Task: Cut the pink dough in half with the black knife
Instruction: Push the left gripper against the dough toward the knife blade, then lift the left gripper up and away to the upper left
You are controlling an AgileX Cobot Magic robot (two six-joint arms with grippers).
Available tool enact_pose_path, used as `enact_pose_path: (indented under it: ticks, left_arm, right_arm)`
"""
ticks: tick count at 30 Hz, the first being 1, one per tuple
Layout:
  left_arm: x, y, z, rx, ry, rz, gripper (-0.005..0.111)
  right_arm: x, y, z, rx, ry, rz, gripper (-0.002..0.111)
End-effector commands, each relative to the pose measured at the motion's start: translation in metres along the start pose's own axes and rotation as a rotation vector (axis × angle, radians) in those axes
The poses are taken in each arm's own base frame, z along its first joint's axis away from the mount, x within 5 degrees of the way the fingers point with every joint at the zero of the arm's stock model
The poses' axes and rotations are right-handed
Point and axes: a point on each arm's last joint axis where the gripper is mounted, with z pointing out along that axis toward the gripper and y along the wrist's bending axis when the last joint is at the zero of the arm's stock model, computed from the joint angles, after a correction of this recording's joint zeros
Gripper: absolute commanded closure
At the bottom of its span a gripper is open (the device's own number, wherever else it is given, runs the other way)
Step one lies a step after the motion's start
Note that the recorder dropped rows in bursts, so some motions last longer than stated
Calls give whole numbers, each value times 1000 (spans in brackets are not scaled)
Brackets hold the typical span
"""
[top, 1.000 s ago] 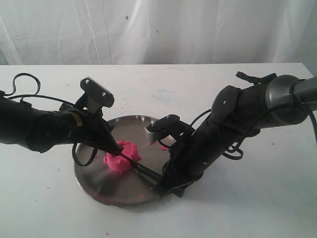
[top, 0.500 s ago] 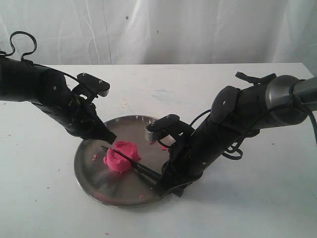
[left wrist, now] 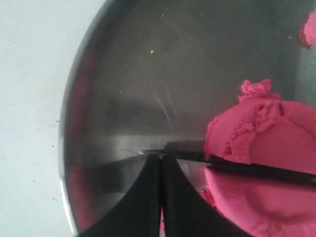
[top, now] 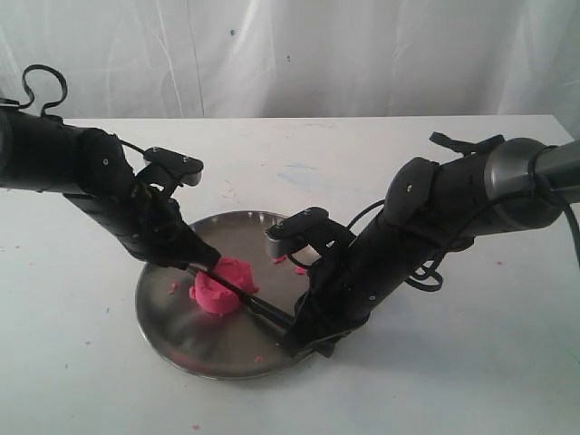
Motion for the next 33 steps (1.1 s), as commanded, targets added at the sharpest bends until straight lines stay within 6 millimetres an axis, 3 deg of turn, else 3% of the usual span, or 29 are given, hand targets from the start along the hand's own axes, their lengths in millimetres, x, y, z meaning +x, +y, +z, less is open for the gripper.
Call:
enact_pose_path:
  ticks: [1, 6, 14, 23, 28, 30, 33]
  left_arm:
    - [5, 0, 13, 10, 38, 0, 107]
    - [5, 0, 16, 10, 40, 27, 107]
    - [-13, -4, -14, 33, -45, 26, 107]
    - [0, -4, 20, 56, 55, 11, 107]
    - [-2, -3, 20, 50, 36, 18, 107]
    - [-5, -3, 14, 49, 21, 20, 107]
    - [-16, -5, -14, 37, -70, 31, 107]
  right_arm:
    - [7, -5, 9, 30, 27, -15, 108]
    - [7, -5, 9, 30, 27, -15, 108]
    - [6, -5, 9, 29, 26, -13, 108]
    - [6, -5, 9, 28, 25, -11, 108]
    - [6, -5, 9, 28, 25, -11, 108]
    - [6, -5, 9, 28, 25, -11, 108]
    - [6, -5, 9, 28, 25, -11, 108]
